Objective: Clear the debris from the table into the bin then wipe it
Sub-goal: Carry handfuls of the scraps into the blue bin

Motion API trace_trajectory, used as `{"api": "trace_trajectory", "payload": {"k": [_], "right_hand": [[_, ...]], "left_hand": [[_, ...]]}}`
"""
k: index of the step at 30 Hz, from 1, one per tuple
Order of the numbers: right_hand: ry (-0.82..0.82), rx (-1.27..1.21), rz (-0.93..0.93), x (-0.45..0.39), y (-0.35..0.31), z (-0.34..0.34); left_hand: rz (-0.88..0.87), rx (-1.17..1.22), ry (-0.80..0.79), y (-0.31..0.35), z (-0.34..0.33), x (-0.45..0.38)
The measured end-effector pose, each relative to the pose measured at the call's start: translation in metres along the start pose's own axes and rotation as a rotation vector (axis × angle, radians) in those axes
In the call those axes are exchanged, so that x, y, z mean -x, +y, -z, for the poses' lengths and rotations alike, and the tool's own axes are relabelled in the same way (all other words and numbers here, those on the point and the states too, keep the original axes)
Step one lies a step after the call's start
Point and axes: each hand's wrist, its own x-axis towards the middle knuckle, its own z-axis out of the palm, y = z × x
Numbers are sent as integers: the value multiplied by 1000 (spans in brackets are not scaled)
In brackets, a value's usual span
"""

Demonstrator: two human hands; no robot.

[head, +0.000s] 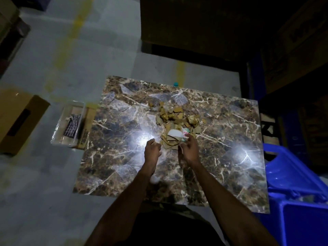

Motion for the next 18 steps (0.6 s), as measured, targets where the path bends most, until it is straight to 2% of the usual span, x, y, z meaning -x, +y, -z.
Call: {"api": "trace_trajectory", "payload": {"k": [3, 6, 9, 11, 14, 18], "right_hand": [[-113, 91, 73, -15, -12, -6], [-157, 142, 168, -18, -11, -17], [-204, 147, 133, -5, -2, -20], [-182, 104, 139, 7, 0, -17], [-23, 6, 224, 16, 1, -8], [44, -29, 262, 0, -2, -4]], "left_hand": [[-45, -29, -67, 7, -11, -6], [-96, -62, -135, 13, -20, -9], [-128, -56, -92, 3, -11, -21], [-161, -69, 10, -4, -1, -23], [-375, -278, 137, -4, 9, -7], [-630, -469, 71, 3, 5, -3]]}}
